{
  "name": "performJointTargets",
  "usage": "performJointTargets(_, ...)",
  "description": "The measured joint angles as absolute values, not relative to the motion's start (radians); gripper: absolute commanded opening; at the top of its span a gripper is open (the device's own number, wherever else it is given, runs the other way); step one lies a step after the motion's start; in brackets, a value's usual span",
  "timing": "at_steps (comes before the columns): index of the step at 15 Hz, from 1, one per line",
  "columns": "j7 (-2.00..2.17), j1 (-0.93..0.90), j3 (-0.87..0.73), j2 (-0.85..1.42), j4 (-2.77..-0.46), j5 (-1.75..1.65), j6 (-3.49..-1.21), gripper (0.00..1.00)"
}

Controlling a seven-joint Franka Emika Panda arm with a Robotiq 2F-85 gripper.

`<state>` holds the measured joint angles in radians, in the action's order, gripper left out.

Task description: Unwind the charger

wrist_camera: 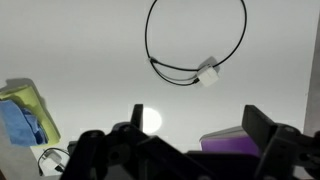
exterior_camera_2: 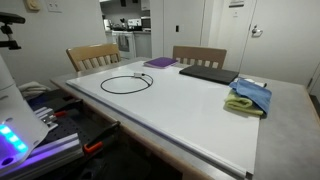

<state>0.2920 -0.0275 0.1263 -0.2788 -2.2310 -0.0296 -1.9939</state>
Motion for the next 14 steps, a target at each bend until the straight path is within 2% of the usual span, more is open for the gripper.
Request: performJointTargets(14, 0.580, -0.056, 0.148, 0.030, -2.091, -0.038, -2.116, 1.00)
